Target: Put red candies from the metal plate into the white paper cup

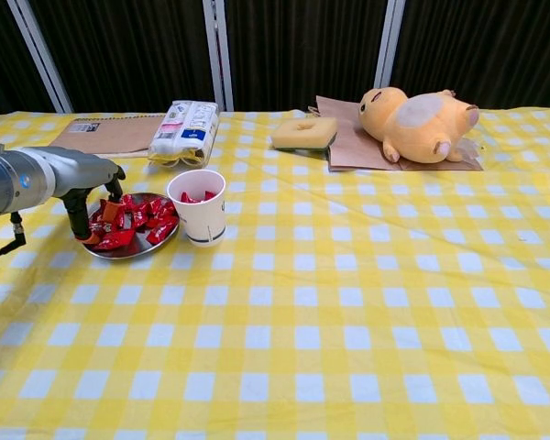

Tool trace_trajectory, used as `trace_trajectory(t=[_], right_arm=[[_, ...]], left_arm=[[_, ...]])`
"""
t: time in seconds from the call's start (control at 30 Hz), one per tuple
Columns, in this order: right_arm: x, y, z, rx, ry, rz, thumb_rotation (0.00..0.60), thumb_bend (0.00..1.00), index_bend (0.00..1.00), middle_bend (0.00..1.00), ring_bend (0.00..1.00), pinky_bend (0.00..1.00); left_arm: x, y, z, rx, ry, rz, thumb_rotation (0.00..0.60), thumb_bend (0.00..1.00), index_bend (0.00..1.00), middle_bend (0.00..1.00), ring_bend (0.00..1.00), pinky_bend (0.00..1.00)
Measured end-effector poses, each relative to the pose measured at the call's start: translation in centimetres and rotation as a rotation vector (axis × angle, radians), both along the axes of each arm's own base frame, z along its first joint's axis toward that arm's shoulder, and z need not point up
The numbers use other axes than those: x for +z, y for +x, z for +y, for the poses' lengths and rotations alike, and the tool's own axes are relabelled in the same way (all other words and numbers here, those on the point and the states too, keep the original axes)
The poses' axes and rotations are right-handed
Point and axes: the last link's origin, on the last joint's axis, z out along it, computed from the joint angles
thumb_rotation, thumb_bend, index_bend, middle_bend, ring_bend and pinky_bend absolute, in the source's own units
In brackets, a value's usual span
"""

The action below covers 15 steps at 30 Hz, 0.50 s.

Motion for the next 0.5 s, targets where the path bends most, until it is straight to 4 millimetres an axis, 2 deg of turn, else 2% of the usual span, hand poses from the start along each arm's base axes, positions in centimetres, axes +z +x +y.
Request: trace_trajectory(t=[0.23,0.5], right_arm=[[-0.09,0.03,0.03,0.001,0.002,0.002,0.600,0.41,0.00,0.00,0.00,0.00],[-0.01,-0.01,0.03,0.001,-0.002,0.001,0.600,0.41,0.00,0.00,0.00,0.00]], left_arm=[[0.39,-0.28,0.11,0.005,0.002,0.002,0.600,0.31,0.50,0.00,0.00,0.02],[-0.31,-0.30,-0.12,-0.001,-0.017,0.009,0.600,0.36,0.52,0.00,0.00,0.02]])
